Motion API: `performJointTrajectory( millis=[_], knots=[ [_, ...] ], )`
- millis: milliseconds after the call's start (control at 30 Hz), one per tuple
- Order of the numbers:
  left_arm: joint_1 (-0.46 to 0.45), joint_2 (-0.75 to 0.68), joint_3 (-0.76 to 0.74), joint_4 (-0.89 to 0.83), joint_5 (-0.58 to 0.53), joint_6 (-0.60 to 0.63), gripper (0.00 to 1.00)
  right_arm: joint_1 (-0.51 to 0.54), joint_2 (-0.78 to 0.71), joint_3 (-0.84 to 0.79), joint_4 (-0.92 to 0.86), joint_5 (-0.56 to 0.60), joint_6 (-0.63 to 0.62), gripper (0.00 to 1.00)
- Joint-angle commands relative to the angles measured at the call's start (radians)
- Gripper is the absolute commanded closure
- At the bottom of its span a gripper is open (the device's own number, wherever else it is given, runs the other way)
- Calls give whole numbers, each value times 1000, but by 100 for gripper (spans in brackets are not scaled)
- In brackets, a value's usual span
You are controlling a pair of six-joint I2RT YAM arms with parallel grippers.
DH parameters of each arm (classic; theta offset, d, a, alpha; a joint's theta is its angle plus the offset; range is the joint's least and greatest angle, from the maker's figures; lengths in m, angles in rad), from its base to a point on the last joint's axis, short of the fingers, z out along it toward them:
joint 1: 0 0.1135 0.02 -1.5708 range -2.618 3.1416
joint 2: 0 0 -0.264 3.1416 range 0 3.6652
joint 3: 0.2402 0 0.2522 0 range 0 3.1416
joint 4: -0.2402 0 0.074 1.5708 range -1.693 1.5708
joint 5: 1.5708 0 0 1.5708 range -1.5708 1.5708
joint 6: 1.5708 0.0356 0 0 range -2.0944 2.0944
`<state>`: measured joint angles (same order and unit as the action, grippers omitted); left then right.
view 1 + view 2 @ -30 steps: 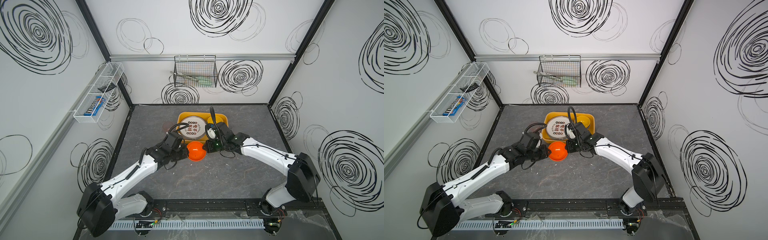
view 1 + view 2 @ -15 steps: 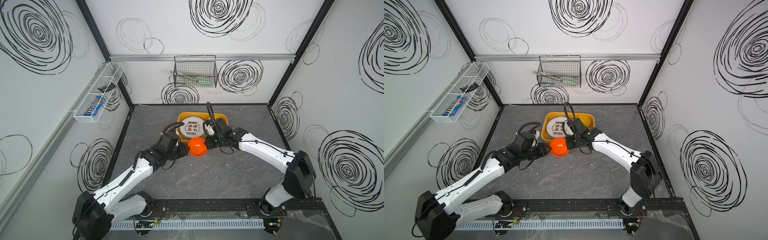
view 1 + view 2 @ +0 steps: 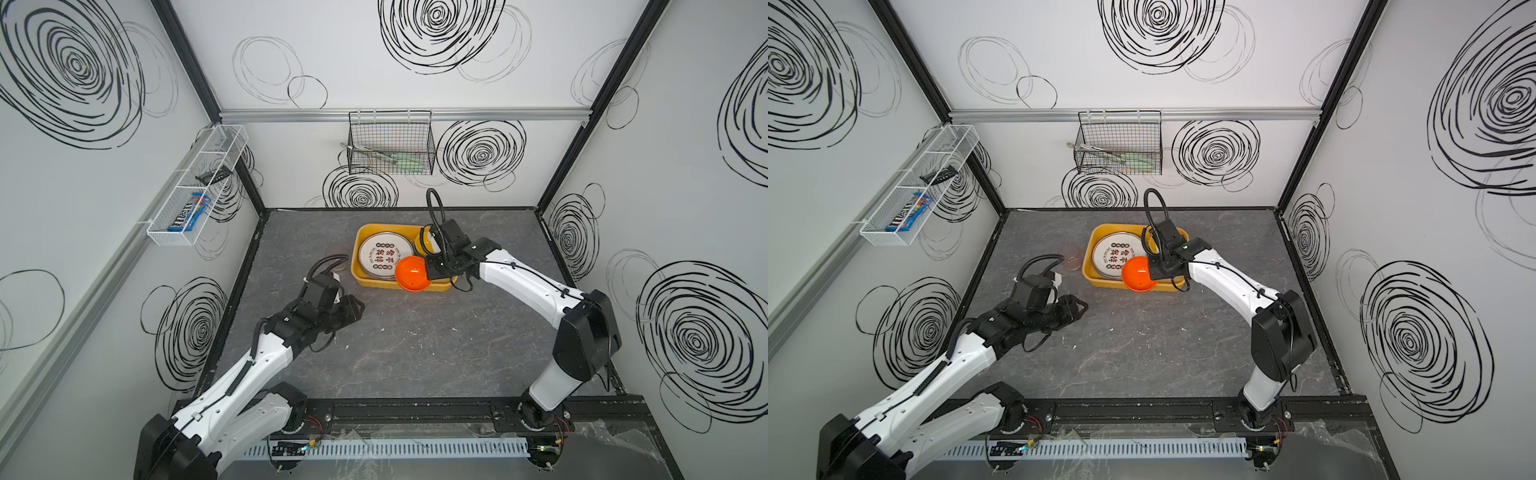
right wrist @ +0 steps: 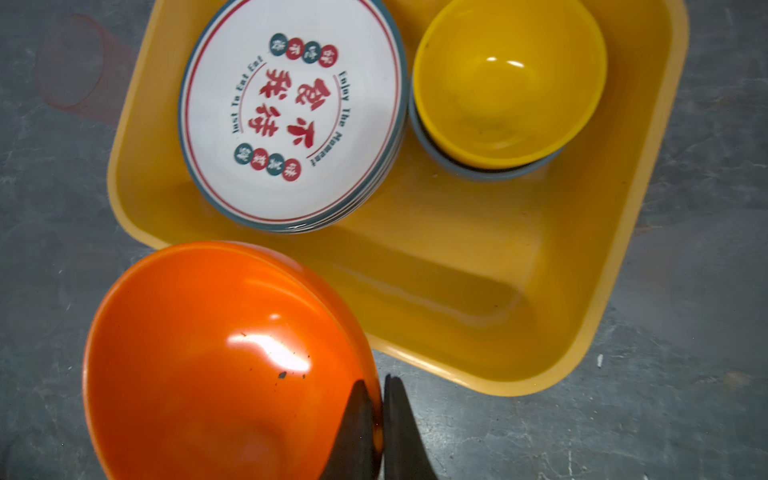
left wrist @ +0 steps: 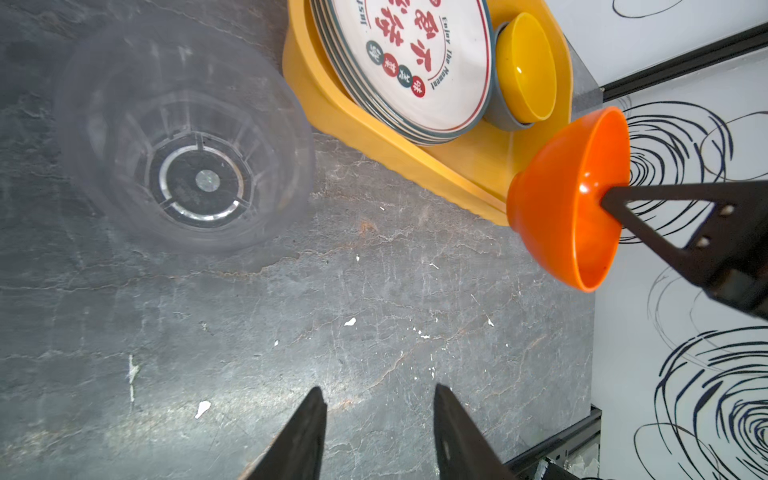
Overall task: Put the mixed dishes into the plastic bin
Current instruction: 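Carry the orange bowl into the bin with the right gripper while the left withdraws, then lower the orange bowl onto the yellow bowl in the bin with the right gripper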
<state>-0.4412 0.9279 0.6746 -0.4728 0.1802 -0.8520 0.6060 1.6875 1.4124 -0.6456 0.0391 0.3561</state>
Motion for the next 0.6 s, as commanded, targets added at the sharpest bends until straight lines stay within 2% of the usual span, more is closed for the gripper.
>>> performJointTrajectory(
  millis=[0,567],
  knots=[
    [28,-34,-24,-6,23,20,53,-53,21,69,-41,21,2,93],
    [116,-113,-78,-58,67,50,49,-196,301,413,-121,52,2,93]
  ],
)
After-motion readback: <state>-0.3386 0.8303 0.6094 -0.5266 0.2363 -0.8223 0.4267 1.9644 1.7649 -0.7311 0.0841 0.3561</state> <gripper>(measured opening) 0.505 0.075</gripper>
